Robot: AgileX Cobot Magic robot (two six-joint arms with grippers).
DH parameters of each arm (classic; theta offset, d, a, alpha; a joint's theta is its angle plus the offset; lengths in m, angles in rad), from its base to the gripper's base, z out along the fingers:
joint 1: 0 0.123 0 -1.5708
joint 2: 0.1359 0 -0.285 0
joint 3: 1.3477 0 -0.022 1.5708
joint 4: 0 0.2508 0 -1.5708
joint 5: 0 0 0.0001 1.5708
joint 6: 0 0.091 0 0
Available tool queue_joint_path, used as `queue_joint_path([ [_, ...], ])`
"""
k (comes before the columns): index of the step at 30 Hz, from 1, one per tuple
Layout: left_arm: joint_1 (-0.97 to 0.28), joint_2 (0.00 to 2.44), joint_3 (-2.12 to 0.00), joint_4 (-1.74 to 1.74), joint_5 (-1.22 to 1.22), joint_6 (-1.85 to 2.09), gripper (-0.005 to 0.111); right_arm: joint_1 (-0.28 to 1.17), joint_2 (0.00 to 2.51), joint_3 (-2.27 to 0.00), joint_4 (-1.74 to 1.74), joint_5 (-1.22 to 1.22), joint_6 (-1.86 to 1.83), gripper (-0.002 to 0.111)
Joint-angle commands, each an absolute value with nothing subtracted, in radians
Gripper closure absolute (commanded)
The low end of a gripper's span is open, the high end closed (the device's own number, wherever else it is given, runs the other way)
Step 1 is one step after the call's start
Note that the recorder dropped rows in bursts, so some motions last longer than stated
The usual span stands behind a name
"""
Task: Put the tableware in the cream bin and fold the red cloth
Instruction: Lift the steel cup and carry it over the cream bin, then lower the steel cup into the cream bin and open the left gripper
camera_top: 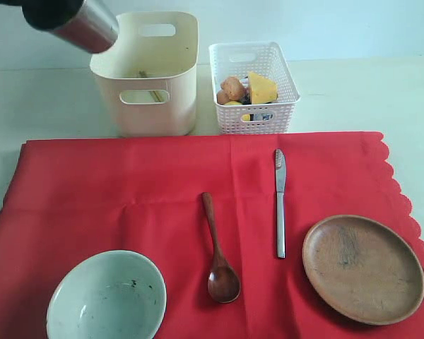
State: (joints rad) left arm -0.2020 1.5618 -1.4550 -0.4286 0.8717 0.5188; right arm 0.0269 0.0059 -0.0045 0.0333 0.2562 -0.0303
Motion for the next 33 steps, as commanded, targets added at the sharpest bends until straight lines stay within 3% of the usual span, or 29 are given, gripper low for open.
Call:
queue_joint_path([
  [1, -0.199, 1.570, -1.479, -0.436, 0.725, 0.520, 0.106, 0.023, 0.000, 0.000, 0.035, 0.244, -0.034, 0.108],
  [8, -0.199, 1.665, -1.484, -0.436, 0.566, 0.567, 0.106, 0.023, 0.000, 0.000, 0.035, 0.244, -0.034, 0.108],
  [27, -0.245, 2.150, -1.890, -0.430, 0.618, 0.607, 0.106, 0.023, 0.000, 0.000, 0.035, 0.244, -0.034, 0.108],
  [33, -0.280, 2.259, -1.923, -0.399, 0.619, 0.624, 0.106, 0.023, 0.000, 0.000, 0.035, 0.244, -0.034, 0.108],
])
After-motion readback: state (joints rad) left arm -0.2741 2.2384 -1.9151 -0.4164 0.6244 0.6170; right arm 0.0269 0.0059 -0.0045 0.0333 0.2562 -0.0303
